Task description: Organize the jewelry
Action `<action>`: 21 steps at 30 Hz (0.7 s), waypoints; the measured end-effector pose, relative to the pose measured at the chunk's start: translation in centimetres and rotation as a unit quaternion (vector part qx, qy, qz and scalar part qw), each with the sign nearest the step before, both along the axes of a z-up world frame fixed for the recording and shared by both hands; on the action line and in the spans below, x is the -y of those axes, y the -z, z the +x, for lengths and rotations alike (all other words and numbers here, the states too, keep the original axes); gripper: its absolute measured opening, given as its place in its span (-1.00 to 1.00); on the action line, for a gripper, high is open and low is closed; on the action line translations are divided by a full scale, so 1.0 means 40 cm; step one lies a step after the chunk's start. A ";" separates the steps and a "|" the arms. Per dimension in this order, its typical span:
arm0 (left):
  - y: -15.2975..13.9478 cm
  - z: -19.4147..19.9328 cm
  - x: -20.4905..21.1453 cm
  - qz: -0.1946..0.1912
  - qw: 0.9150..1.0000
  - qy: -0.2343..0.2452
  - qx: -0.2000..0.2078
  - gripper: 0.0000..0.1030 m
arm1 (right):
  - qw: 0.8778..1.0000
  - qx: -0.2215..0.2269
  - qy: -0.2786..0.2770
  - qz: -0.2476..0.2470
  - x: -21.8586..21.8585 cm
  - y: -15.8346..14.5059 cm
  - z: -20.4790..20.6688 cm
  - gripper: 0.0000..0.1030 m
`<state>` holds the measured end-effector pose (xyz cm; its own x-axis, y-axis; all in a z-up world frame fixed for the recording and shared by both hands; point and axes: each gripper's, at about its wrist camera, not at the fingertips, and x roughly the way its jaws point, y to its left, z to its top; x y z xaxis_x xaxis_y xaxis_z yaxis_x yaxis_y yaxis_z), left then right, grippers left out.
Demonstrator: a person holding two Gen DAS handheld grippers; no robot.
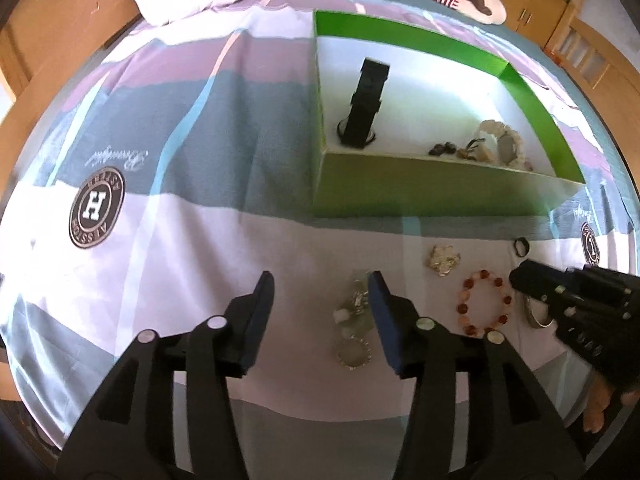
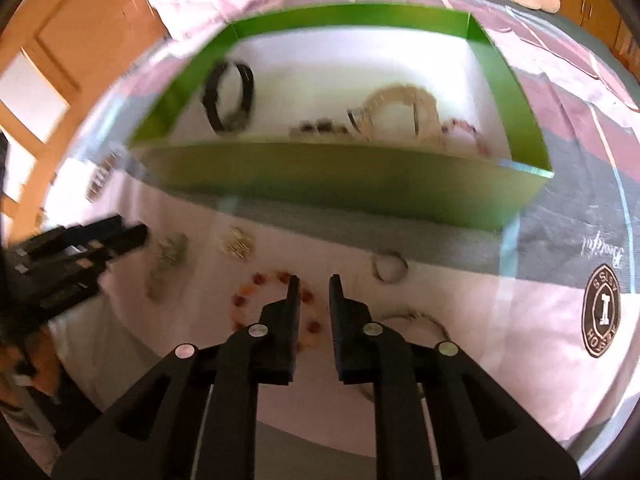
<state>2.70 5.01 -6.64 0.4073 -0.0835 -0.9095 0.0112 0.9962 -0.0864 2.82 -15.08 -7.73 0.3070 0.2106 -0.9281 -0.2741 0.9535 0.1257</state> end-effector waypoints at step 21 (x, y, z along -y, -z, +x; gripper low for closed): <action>0.062 0.005 0.080 0.041 0.997 0.061 -0.020 -0.58 | 0.993 0.055 -0.050 -0.096 -0.055 0.034 -0.013 -0.37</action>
